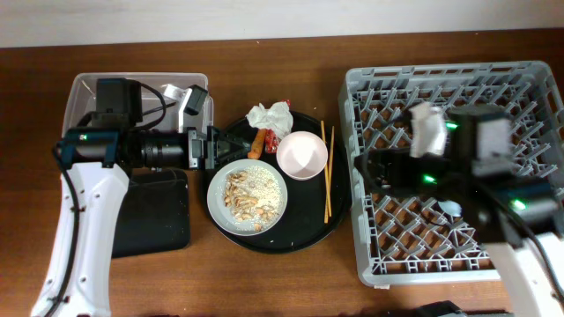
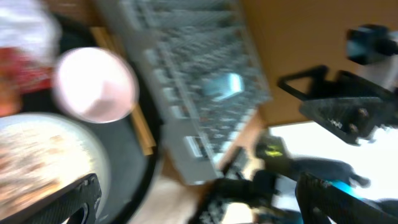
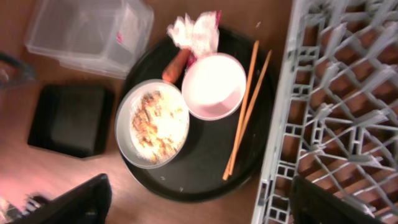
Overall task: Sort waste into correct bins and load items into the dishwasher rack
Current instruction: 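Move the right gripper to the pink bowl and grasp it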
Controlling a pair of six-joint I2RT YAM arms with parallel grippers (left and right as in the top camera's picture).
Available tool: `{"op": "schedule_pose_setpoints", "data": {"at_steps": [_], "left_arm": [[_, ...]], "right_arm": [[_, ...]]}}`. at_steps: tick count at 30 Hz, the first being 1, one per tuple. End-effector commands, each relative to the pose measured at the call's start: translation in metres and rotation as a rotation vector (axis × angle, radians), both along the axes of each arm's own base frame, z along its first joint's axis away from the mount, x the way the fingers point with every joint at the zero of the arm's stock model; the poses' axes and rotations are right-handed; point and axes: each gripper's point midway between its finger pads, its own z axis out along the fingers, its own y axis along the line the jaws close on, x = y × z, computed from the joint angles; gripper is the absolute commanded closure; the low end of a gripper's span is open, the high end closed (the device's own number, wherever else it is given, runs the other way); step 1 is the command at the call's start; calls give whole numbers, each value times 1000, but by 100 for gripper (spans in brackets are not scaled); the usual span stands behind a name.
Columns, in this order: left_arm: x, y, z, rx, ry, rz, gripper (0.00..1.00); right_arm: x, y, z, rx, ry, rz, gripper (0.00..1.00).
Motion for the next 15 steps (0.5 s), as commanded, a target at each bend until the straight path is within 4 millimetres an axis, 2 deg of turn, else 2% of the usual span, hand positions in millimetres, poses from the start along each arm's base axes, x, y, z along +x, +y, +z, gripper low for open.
{"op": "schedule_pose_setpoints", "data": {"at_steps": [1,2,5,6,10,15], "left_arm": [[11,54,25,320,-75,324,1],[10,66,31,373,-88,390,1],[1,110,48,536,-103,622,1],[-12,137,57,631,-121,754,1],[-32,154,67,701,-153,830,1],[-36,154,69,701,-156,832,0]], "right_arm": [[18,24,-39,-104,87,3,22],[24,27,-51,-134,114,-25,22],[43,24,-90,-259,181,-146,34],[56,24,-114,-297,221,-191,37],[75,34,-156,-316,277,-188,43],[93,43,-194,-313,311,-216,56]]}}
